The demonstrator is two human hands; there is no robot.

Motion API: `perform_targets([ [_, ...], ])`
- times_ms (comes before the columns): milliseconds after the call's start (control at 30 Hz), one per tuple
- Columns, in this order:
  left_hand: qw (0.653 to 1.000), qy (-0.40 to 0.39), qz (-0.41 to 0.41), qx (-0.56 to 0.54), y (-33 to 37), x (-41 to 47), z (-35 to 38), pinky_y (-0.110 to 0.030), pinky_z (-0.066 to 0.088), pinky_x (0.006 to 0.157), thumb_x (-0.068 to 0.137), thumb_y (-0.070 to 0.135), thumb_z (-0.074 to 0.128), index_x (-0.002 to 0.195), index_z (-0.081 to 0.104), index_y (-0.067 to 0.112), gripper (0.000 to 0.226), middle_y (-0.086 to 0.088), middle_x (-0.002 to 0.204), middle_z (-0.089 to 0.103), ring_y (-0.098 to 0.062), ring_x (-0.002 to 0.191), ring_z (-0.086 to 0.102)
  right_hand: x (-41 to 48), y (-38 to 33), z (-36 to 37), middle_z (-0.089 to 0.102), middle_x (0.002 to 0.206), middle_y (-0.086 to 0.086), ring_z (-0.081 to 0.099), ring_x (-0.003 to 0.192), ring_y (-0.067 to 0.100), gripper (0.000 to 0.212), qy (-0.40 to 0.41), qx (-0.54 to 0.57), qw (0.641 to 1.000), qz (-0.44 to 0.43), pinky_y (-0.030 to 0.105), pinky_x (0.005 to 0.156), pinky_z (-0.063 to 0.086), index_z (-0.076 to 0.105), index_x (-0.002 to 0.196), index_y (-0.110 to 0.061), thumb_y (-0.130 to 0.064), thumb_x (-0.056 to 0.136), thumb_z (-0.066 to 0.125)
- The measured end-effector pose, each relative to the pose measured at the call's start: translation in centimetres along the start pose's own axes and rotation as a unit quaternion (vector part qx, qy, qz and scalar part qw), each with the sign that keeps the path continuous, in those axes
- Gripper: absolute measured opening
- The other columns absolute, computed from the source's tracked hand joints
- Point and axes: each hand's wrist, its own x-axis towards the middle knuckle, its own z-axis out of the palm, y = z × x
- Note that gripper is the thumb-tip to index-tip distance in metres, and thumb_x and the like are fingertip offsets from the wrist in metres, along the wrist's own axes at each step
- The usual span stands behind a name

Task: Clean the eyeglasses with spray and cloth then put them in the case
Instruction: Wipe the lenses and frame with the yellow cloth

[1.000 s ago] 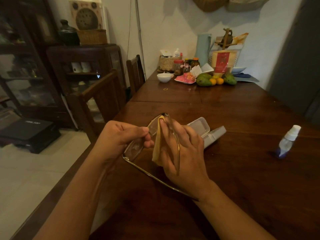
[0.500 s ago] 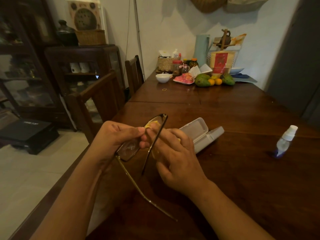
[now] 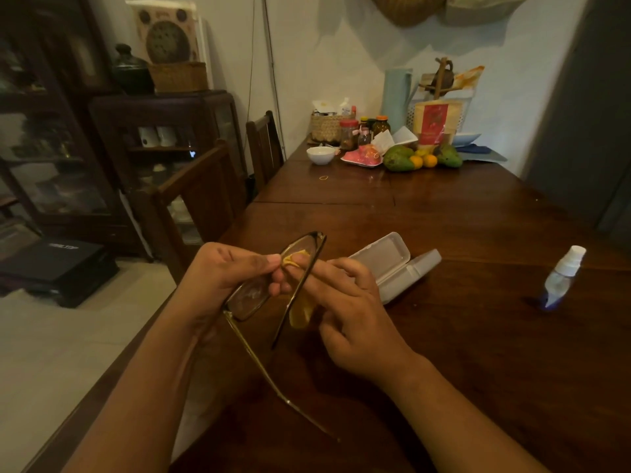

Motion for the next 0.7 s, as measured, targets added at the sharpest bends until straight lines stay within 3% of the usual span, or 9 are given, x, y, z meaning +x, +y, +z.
perform_targets([
  [200,1.0,-0.01,0.009,0.008,0.0,0.0,-0.2,-0.023,0.06,0.063,0.074,0.02,0.075,0.069,0.077,-0.002,0.023,-0.017,0.064,0.073,-0.019,0.058,0.071,0.1,0.4,-0.5,0.043,0.153,-0.015,0.03,0.14,0.015,0.065,0.02,-0.038,0.999,-0.012,0.037,0.105,0.031,0.051,0.145,-0.028,-0.019,0.081,0.045],
  [333,1.0,-0.014,0.006,-0.018,0.0,0.0,0.1,-0.019,0.056,0.054,0.074,0.016,0.069,0.065,0.076,-0.001,0.02,-0.013,0.057,0.07,-0.016,0.054,0.07,0.3,-0.1,-0.3,0.041,0.151,-0.012,0.033,0.141,0.018,0.064,0.046,-0.08,0.994,-0.054,0.042,0.107,0.031,0.047,0.146,-0.027,-0.023,0.083,0.053],
  [500,1.0,-0.017,0.015,-0.017,0.0,0.1,-0.2,-0.025,0.06,0.064,0.072,0.024,0.077,0.065,0.077,0.003,0.022,-0.015,0.059,0.07,-0.022,0.063,0.073,0.3,0.0,-0.8,0.045,0.152,-0.008,0.037,0.141,0.022,0.066,0.082,-0.158,0.984,-0.002,0.051,0.104,0.036,0.048,0.146,-0.028,-0.025,0.08,0.049],
  [600,1.0,-0.016,0.018,-0.001,-0.3,0.2,0.1,-0.024,0.059,0.063,0.068,0.029,0.077,0.065,0.077,0.004,0.026,-0.016,0.06,0.07,-0.022,0.063,0.074,0.5,-0.6,-0.5,0.041,0.155,-0.006,0.033,0.145,0.022,0.069,0.084,-0.145,0.986,0.014,0.051,0.108,0.034,0.043,0.15,-0.025,-0.025,0.081,0.055],
  [700,1.0,-0.02,0.018,-0.014,-0.4,0.2,0.1,-0.019,0.055,0.056,0.076,0.02,0.073,0.064,0.076,0.004,0.02,-0.013,0.058,0.07,-0.019,0.058,0.072,0.3,-0.9,-0.2,0.035,0.159,-0.009,0.029,0.147,0.018,0.073,0.051,-0.113,0.992,-0.023,0.046,0.11,0.03,0.036,0.154,-0.03,-0.027,0.083,0.055],
])
